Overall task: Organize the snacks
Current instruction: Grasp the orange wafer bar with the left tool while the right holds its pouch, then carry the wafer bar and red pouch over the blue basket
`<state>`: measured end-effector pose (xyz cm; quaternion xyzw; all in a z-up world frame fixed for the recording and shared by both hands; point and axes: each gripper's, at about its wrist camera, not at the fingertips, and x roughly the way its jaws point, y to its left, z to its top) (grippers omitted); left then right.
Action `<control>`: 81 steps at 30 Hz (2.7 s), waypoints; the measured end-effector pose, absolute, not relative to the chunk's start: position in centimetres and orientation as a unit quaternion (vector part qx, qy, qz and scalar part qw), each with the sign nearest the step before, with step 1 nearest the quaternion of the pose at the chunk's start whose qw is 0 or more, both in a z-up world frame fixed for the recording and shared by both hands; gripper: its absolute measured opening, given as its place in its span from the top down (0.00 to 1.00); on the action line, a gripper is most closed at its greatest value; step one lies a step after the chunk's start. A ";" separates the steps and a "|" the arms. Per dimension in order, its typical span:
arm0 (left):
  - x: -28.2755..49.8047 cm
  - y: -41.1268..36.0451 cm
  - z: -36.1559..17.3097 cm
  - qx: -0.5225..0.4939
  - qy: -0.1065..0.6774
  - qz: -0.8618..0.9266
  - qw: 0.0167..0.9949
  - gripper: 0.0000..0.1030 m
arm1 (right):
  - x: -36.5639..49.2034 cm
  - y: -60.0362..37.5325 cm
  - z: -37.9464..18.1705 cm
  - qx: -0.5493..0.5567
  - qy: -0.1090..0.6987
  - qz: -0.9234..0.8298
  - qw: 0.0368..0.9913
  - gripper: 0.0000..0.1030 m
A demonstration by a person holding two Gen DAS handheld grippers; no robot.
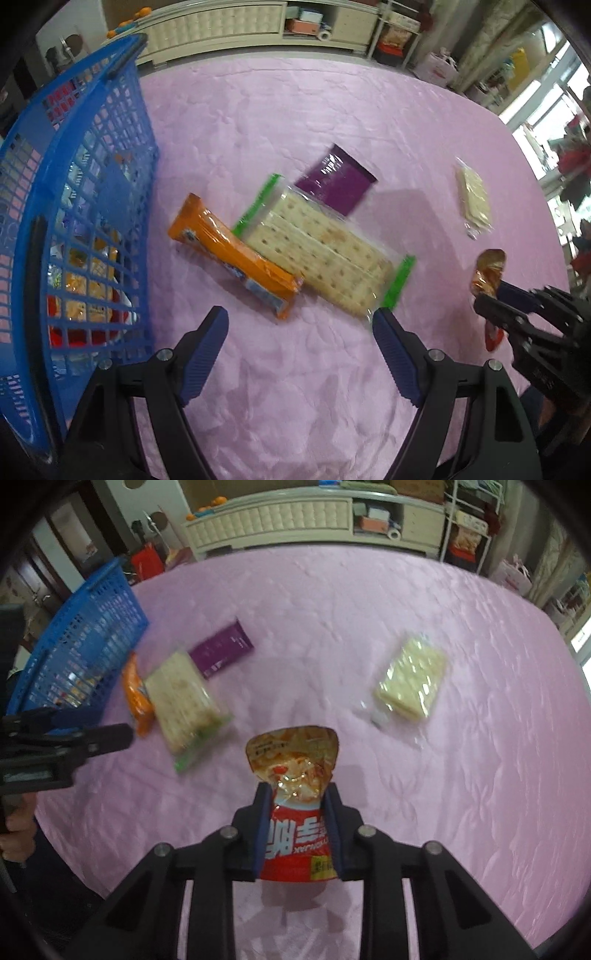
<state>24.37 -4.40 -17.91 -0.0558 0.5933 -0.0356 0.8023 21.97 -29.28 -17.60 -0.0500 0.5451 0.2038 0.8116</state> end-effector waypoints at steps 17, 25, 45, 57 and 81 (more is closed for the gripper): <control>26.9 -2.7 -20.9 -0.116 0.602 0.024 0.790 0.68 | 24.6 -29.1 -18.9 -0.018 0.545 0.237 0.804 0.68; 25.7 -4.1 -20.8 -0.087 0.602 0.003 0.794 0.78 | 24.4 -29.0 -18.7 -0.012 0.545 0.238 0.804 0.68; 17.4 -2.6 -14.2 -0.076 0.531 -0.092 0.839 0.78 | 20.0 -24.1 -12.1 -0.053 0.510 0.247 0.822 0.68; 15.1 1.4 -7.3 -0.069 0.475 -0.107 0.871 0.78 | 19.0 -19.6 -7.0 -0.063 0.468 0.269 0.839 0.67; 14.8 13.7 -5.3 -0.099 0.446 -0.063 0.887 0.78 | 19.9 -5.7 -6.5 -0.105 0.466 0.330 0.815 0.66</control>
